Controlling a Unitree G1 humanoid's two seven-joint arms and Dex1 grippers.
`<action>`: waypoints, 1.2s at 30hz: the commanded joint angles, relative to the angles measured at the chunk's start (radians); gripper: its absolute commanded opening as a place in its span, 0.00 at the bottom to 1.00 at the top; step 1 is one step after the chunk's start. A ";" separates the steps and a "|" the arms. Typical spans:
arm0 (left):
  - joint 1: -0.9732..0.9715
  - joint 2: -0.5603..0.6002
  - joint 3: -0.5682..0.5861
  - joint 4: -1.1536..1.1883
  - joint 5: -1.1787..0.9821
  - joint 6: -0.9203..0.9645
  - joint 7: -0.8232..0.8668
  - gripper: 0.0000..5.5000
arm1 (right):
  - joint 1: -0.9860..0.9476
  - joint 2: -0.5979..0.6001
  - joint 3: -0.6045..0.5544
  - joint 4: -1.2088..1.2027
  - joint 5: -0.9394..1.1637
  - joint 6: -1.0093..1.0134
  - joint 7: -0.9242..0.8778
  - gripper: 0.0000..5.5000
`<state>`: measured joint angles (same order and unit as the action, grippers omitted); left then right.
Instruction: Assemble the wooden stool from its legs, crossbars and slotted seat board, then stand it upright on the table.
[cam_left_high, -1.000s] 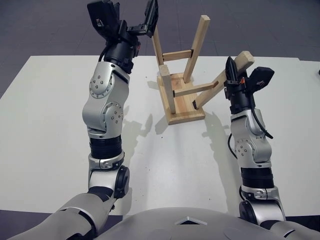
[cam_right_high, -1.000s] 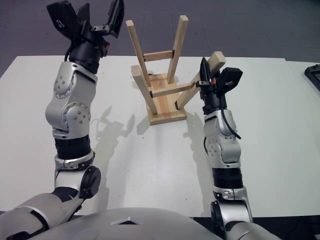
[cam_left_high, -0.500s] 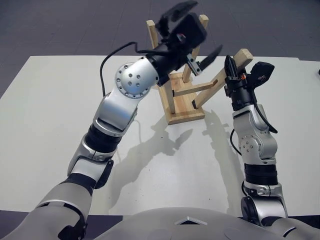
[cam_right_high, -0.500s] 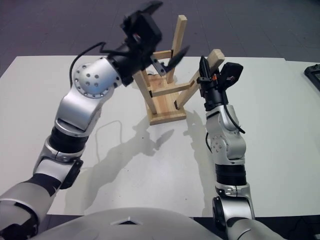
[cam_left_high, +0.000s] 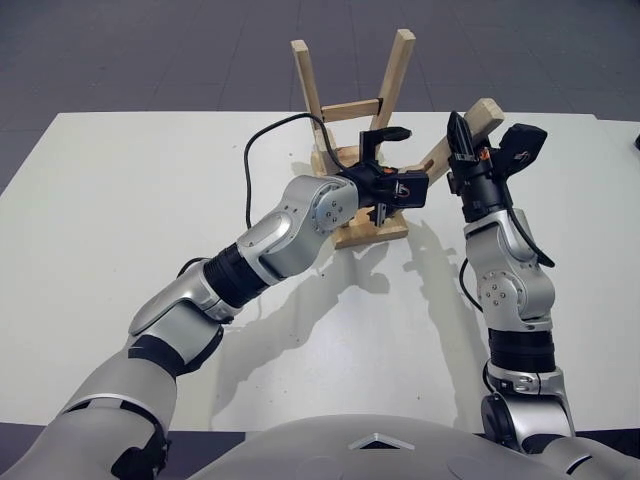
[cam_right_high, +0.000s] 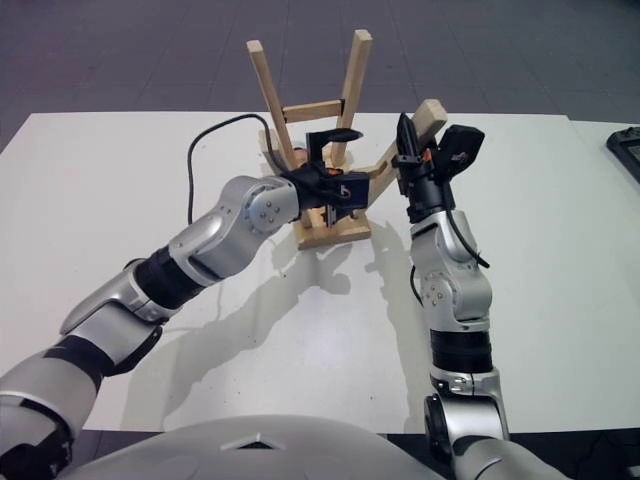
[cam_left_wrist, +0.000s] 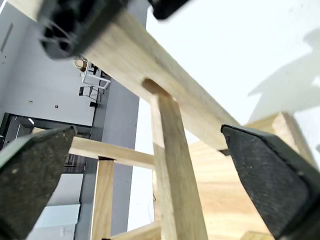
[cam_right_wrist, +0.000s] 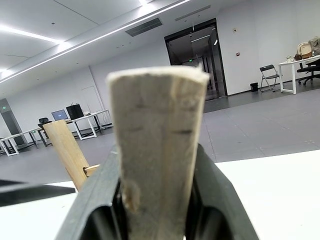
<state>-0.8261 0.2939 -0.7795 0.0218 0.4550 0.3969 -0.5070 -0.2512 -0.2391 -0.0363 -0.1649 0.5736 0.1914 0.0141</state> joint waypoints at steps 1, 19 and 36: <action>-0.004 -0.025 -0.008 0.110 0.090 -0.002 0.024 0.98 | 0.218 0.020 0.158 0.143 -0.048 0.311 0.001 0.18; 0.047 -0.108 0.064 0.160 0.117 0.032 0.163 0.98 | 0.210 0.014 0.191 0.150 -0.094 0.293 -0.001 0.18; 0.059 -0.122 0.116 0.148 0.136 0.061 0.259 0.98 | 0.200 0.027 0.184 0.173 -0.112 0.275 -0.007 0.18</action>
<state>-0.7774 0.1633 -0.7361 0.1535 0.5304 0.4186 -0.3098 -0.2346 -0.2280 -0.0001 -0.1946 0.5362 0.1923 -0.0067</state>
